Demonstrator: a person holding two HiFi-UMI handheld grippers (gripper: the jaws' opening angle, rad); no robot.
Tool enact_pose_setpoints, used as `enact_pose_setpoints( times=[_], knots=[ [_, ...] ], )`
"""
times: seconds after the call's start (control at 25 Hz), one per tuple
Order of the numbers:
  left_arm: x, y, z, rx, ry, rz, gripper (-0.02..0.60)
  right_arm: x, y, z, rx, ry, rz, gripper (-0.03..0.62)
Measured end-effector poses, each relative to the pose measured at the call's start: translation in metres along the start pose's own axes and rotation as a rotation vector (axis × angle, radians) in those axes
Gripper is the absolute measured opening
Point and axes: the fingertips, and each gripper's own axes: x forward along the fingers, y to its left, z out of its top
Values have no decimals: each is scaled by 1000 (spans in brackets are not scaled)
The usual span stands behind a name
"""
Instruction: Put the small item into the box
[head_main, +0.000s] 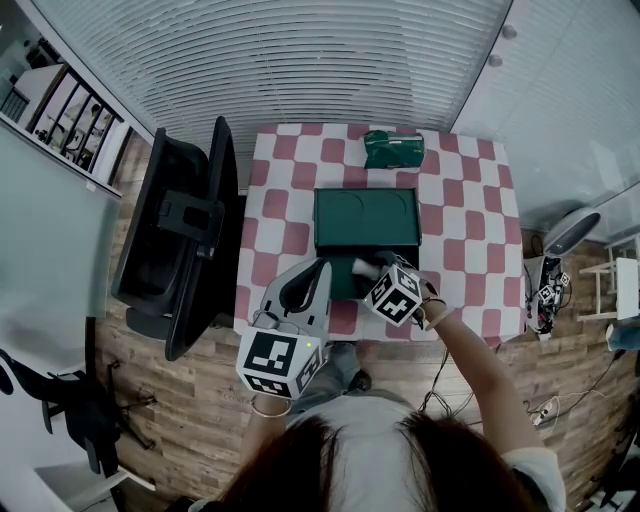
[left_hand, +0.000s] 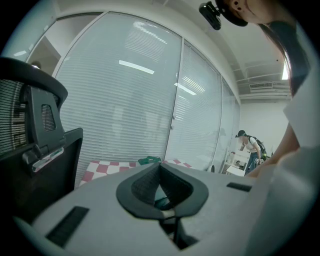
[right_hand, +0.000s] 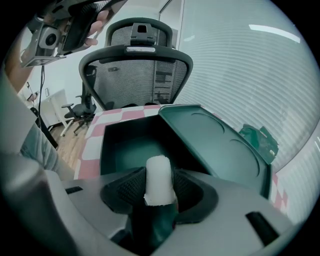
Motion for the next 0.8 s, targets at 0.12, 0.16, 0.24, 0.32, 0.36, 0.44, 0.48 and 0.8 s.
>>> enact_pose_setpoints(
  times=[0.12, 0.16, 0.24, 0.32, 0.36, 0.44, 0.48, 0.8],
  knots=[
    [0, -1, 0, 0, -1, -1, 8, -3, -1, 2, 3, -8, -7, 190],
    [0, -2, 1, 0, -1, -2, 8, -4, -2, 2, 6, -11, -9, 190],
    [0, -3, 1, 0, -3, -4, 8, -6, -2, 3, 10, -15, -12, 190],
    [-1, -4, 1, 1, -3, -5, 8, -8, -2, 3, 13, -19, -14, 190],
    [-1, -5, 1, 2, -4, -6, 8, -9, -1, 4, 13, -22, -15, 190],
    [-2, -6, 1, 4, -4, -7, 8, -10, 0, 4, 16, -26, -16, 190],
    [-3, -6, 1, 5, -5, -7, 8, -11, 0, 4, 17, -27, -17, 190],
    [-11, -10, 2, 13, -11, -5, 8, -14, 6, 4, 10, -27, -25, 190]
  ],
)
